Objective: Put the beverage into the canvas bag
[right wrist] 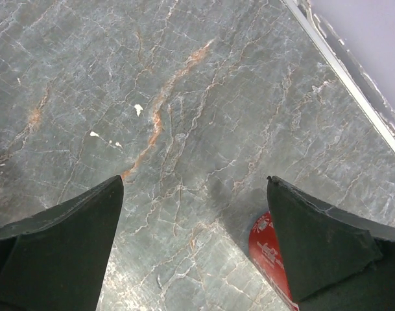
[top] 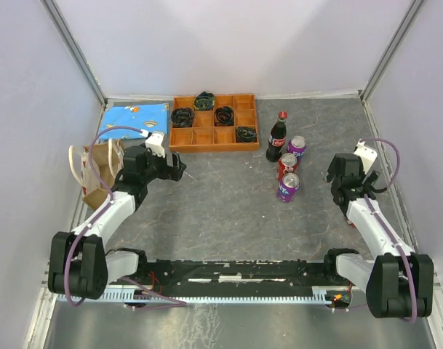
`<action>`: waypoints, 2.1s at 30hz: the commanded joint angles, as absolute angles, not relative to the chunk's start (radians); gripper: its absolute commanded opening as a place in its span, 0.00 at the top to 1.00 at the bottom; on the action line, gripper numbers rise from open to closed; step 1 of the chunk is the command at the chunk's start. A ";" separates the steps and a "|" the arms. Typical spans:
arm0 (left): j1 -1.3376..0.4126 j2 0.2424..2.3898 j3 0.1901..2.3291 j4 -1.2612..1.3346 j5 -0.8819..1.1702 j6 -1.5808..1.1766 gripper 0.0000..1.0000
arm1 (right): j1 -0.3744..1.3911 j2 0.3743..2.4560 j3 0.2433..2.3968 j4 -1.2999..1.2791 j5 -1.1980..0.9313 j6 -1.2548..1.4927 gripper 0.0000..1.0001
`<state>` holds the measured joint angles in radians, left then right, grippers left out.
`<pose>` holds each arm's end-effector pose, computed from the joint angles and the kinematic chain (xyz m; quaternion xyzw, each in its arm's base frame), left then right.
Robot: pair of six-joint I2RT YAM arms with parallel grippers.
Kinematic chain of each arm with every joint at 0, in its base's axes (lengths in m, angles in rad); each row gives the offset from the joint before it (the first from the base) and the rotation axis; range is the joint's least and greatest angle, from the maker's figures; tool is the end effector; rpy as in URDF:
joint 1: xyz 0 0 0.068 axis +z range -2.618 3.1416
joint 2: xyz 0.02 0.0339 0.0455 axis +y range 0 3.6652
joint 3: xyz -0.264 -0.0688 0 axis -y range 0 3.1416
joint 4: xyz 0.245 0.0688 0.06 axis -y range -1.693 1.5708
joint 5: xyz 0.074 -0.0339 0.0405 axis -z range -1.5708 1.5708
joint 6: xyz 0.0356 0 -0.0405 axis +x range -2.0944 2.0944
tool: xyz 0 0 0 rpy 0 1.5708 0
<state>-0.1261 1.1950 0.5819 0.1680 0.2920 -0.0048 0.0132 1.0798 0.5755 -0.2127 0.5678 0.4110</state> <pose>0.2523 -0.0423 0.2206 0.1282 0.8305 -0.1573 0.5187 0.2177 -0.0163 0.2121 0.2863 0.8337 -0.1656 0.4422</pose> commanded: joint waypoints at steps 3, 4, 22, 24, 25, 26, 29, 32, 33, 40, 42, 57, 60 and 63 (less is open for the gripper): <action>-0.201 1.086 0.809 0.023 0.327 0.004 0.00 | 0.017 1.030 0.601 -0.330 0.558 0.411 0.01; -0.204 1.075 0.849 -0.007 0.325 -0.014 0.01 | 0.016 1.031 0.615 -0.355 0.540 0.405 0.01; -0.052 1.047 1.293 -0.459 -0.077 -0.179 0.03 | 0.016 0.999 0.691 -0.504 0.345 0.320 0.01; 0.002 1.076 1.339 -0.506 -0.102 -0.171 0.04 | 0.016 0.985 0.704 -0.513 0.349 0.321 0.01; 0.024 1.091 1.359 -0.529 -0.110 -0.160 0.04 | 0.015 0.980 0.713 -0.522 0.352 0.319 0.01; 0.044 1.102 1.369 -0.542 -0.120 -0.141 0.04 | 0.016 0.977 0.725 -0.531 0.355 0.314 0.01; 0.072 1.110 1.361 -0.563 -0.137 -0.095 0.04 | 0.015 0.962 0.760 -0.571 0.368 0.290 0.01; 0.073 1.107 1.334 -0.611 -0.153 -0.085 0.05 | 0.016 0.941 0.789 -0.604 0.386 0.270 0.01; 0.075 1.102 1.321 -0.621 -0.167 -0.086 0.05 | 0.017 0.935 0.796 -0.614 0.388 0.263 0.01; 0.080 1.071 1.202 -0.662 -0.250 -0.071 0.05 | 0.015 0.913 0.814 -0.650 0.368 0.274 0.01; 0.080 1.063 1.163 -0.654 -0.272 -0.048 0.05 | 0.016 0.911 0.816 -0.657 0.362 0.279 0.01; 0.078 1.074 1.147 -0.668 -0.123 -0.028 0.83 | 0.015 0.839 0.854 -0.730 0.384 0.282 0.01; 0.078 1.085 1.166 -0.690 -0.080 -0.037 0.97 | 0.015 0.828 0.873 -0.753 0.393 0.280 0.01; 0.076 1.082 1.174 -0.708 -0.031 -0.058 0.97 | 0.016 0.818 0.898 -0.773 0.396 0.276 0.01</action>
